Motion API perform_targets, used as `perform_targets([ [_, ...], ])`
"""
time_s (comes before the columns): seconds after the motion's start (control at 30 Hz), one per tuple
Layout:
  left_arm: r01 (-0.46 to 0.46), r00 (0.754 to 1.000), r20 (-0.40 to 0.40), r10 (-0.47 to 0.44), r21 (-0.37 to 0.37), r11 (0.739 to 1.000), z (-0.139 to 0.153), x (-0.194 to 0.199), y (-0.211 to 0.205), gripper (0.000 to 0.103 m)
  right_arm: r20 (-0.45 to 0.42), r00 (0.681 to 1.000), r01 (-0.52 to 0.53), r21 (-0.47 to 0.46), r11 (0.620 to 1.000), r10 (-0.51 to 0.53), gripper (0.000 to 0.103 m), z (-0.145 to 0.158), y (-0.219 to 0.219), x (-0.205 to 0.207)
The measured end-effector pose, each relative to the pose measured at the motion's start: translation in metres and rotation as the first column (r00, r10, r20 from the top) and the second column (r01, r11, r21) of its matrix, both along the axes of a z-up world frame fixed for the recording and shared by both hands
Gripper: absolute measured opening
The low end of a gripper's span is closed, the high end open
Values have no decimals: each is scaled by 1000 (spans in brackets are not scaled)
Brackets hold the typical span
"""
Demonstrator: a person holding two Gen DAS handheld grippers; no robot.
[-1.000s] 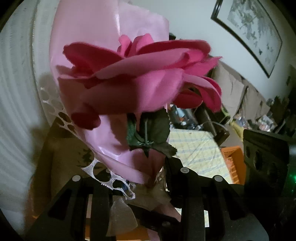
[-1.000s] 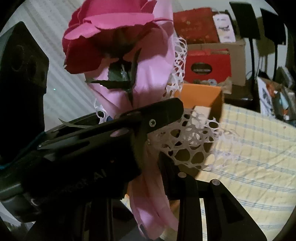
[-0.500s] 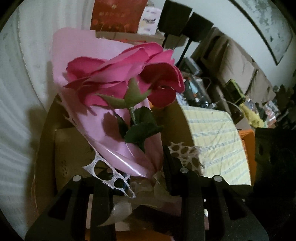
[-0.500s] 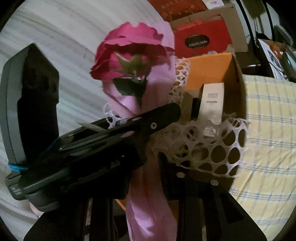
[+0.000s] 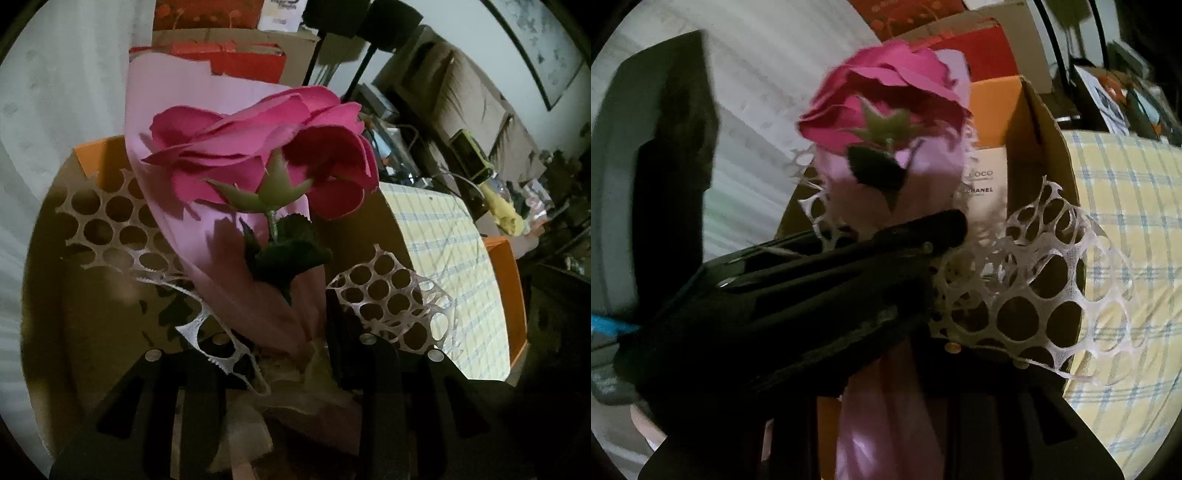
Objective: Organize objects
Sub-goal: 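Lower the rose bouquet onto the box contents and open the right tool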
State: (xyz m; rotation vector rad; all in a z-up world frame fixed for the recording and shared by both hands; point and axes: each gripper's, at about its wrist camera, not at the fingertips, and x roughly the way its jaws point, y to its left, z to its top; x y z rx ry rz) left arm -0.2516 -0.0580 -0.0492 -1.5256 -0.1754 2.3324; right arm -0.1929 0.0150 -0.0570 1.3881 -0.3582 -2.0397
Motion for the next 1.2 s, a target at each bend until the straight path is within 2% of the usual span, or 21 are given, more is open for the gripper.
perform_targets([
  [0.13,8,1000,24,-9,46,999,3,3,-13,31,-38,999,-37,30,999,38,32,9,5,13],
  [0.17,4,1000,31,-6,71,997,5,4,-18,36,-56,997,-48,39,998,50,33,14,10,19],
  [0.2,-4,999,34,1,95,995,8,7,-25,51,-72,996,-57,41,998,60,37,20,16,26],
  [0.23,-26,999,24,24,87,996,12,11,-30,61,-84,994,-60,46,997,63,48,25,21,31],
  [0.27,-46,999,5,45,74,996,16,14,-34,73,-101,993,-59,53,997,64,51,30,26,35],
  [0.3,-61,998,-20,62,73,995,22,20,-40,73,-120,991,-58,62,996,65,51,35,32,40],
  [0.4,-84,996,-17,87,119,989,27,31,-50,74,-144,988,-45,86,995,58,51,44,44,42],
  [0.53,-109,992,-42,116,149,983,37,56,-60,74,-146,989,-15,69,997,25,51,47,68,40],
  [0.77,-162,977,-134,168,57,985,52,109,-57,78,-186,983,29,89,996,-12,51,49,87,56],
  [0.9,-206,954,-221,205,19,978,58,140,-54,87,-235,972,55,138,989,-21,51,47,93,65],
  [1.03,-246,931,-279,234,-8,969,58,165,-50,91,-286,958,89,181,979,-35,51,47,102,76],
  [1.1,-257,923,-299,241,-13,966,57,177,-47,94,-326,944,113,218,969,-37,53,49,106,84],
  [1.13,-266,918,-309,250,-10,964,57,184,-46,96,-347,937,126,234,964,-38,57,51,109,88],
  [1.17,-275,915,-310,258,-12,962,56,188,-44,103,-368,929,139,247,959,-39,63,53,111,93],
  [1.2,-287,911,-312,270,-9,958,55,195,-43,103,-392,919,150,257,955,-38,66,55,113,98],
])
